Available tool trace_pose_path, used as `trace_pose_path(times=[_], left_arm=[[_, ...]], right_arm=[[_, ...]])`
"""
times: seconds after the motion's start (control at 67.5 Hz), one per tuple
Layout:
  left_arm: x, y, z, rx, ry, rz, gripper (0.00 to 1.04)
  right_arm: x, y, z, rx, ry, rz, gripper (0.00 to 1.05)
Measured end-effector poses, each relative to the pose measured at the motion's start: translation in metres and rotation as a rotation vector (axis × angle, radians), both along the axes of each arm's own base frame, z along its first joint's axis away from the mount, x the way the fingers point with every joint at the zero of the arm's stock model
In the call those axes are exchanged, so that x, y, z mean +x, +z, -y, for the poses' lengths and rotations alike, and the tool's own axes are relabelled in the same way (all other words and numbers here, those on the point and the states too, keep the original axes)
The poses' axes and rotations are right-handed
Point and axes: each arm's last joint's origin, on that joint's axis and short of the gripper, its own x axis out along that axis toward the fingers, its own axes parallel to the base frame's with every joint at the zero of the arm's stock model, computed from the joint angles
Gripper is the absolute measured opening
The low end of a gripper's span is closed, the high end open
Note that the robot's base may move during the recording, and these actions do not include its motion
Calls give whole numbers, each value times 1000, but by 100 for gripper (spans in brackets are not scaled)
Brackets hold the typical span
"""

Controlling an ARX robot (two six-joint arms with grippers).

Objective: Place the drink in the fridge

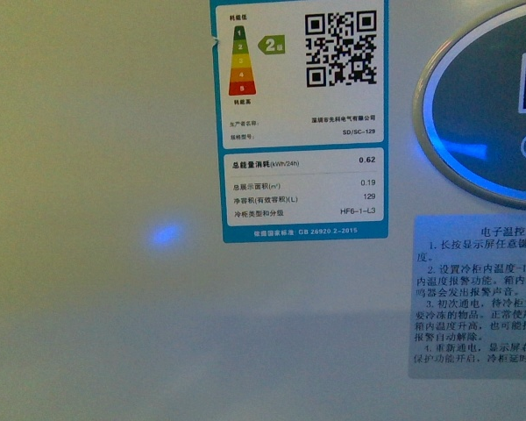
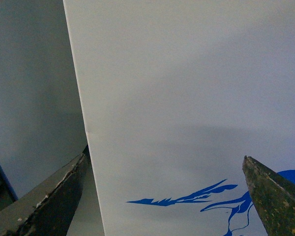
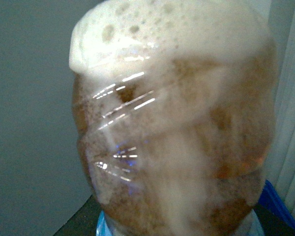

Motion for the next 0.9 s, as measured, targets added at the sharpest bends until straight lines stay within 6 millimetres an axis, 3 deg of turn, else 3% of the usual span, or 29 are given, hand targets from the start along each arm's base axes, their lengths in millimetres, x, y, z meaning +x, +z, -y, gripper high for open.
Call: trace_pose_path(times=[0.37,0.696,0.904], left_arm=[[0,0,0,0,0,0,97],[0,0,0,0,0,0,97],[0,0,0,0,0,0,97]], right_arm=[[-36,9,-24,54,9,65,40],[-37,-4,-67,22,137,63,40],[-37,-5,-69,12,133,62,40]])
